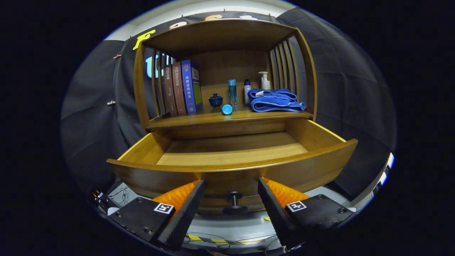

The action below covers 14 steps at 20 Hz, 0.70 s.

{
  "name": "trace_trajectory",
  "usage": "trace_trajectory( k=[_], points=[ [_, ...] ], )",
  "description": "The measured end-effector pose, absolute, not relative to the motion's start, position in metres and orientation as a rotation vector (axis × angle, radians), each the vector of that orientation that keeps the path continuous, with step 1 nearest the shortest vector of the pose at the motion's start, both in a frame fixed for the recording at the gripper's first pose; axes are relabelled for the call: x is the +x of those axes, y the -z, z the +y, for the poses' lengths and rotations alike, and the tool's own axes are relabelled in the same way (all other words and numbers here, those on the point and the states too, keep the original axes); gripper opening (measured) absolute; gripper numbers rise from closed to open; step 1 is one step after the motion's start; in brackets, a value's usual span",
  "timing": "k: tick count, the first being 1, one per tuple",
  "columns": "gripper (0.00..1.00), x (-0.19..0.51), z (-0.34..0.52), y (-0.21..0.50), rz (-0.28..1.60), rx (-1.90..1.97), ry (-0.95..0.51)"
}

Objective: Pull open the drawer, take out the items inside it, and place them on the countertop above the cabinet.

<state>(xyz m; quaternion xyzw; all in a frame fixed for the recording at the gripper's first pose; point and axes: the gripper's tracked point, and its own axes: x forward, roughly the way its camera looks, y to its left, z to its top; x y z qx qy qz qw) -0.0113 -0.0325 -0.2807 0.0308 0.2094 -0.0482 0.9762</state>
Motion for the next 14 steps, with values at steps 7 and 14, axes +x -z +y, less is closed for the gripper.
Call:
trace_trajectory(
  k=[7, 14],
  points=[
    [0.99, 0.051, -0.037, 0.285, 0.429, 0.081, 0.093],
    [0.99, 0.102, -0.041, 0.291, 0.423, 0.066, 0.095]
  ],
)
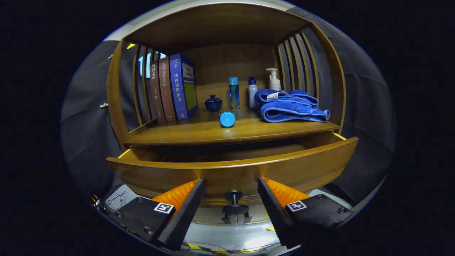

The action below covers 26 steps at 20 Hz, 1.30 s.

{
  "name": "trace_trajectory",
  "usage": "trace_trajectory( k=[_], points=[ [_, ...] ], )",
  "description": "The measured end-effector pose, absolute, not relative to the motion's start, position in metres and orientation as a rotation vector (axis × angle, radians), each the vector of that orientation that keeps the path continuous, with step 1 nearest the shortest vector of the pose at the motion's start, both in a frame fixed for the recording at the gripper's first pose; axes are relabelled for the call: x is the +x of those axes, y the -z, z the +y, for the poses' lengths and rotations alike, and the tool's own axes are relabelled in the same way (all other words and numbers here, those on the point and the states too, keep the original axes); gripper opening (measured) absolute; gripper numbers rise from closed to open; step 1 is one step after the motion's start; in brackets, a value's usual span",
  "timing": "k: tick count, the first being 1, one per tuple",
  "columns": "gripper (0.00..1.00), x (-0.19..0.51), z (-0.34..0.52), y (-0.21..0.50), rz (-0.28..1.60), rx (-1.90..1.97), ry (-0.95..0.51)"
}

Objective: Pull open the drawer, take out the items inside it, and place them on the countertop above the cabinet.

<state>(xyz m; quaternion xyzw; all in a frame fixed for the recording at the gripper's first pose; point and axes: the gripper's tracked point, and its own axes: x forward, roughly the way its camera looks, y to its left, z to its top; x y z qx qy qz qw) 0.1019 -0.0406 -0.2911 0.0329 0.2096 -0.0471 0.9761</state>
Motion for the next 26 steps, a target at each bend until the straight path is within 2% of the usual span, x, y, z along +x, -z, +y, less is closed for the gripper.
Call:
trace_trajectory(
  k=[12, 26],
  points=[
    [0.99, 0.145, -0.042, 0.298, 0.436, 0.044, 0.104],
    [0.99, 0.138, -0.04, 0.298, 0.475, 0.064, 0.103]
  ],
)
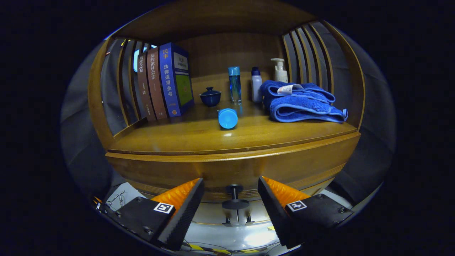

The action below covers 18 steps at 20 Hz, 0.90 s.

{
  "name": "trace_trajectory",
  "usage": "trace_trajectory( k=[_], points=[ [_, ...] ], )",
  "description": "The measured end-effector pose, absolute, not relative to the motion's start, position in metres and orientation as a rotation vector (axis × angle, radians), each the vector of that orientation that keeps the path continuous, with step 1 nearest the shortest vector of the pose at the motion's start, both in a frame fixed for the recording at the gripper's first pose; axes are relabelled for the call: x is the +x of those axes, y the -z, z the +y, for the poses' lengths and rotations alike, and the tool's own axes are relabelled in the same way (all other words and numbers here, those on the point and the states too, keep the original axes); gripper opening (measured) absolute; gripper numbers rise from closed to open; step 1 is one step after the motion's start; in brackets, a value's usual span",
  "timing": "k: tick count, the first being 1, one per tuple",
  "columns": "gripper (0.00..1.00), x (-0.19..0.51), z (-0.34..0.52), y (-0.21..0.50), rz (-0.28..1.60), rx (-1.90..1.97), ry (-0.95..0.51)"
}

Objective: Pull open the drawer, take out the items inside it, and place them on the countertop above the cabinet.

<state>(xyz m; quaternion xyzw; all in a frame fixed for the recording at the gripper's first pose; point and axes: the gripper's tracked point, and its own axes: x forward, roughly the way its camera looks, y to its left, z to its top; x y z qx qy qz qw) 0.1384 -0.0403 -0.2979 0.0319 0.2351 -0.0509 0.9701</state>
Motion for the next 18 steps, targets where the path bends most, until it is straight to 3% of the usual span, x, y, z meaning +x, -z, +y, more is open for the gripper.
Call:
trace_trajectory(
  k=[7, 18],
  points=[
    [0.99, 0.121, -0.039, 0.245, 0.389, 0.026, 0.102],
    [0.99, 0.067, -0.023, 0.071, 0.145, 0.024, 0.079]
  ],
)
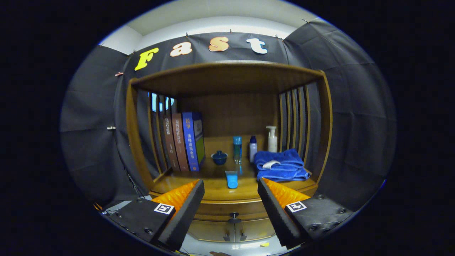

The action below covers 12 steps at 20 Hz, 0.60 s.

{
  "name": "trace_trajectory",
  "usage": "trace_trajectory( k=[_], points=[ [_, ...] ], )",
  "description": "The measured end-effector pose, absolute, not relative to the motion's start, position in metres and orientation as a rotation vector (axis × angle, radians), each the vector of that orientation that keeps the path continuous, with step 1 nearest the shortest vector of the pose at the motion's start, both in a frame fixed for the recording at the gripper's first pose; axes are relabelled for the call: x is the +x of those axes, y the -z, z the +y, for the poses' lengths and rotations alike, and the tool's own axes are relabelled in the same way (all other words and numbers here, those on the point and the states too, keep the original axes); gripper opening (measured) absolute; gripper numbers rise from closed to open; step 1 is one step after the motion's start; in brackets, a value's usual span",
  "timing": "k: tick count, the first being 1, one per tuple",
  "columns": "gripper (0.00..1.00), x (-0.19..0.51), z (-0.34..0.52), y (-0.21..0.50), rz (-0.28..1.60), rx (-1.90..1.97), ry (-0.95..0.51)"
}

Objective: Pull open the drawer, take out the items inside it, and place them on the countertop above the cabinet.

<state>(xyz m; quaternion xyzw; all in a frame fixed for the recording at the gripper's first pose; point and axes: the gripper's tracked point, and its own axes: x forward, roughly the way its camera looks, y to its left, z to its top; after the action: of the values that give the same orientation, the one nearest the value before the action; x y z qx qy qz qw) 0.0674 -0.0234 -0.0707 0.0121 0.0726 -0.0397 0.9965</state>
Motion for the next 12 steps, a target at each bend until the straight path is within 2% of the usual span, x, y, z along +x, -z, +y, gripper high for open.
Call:
trace_trajectory(
  k=[6, 12],
  points=[
    [0.99, 0.031, -0.015, 0.013, 0.133, 0.048, 0.061],
    [0.99, 0.009, -0.008, -0.013, 0.145, 0.035, 0.044]
  ],
)
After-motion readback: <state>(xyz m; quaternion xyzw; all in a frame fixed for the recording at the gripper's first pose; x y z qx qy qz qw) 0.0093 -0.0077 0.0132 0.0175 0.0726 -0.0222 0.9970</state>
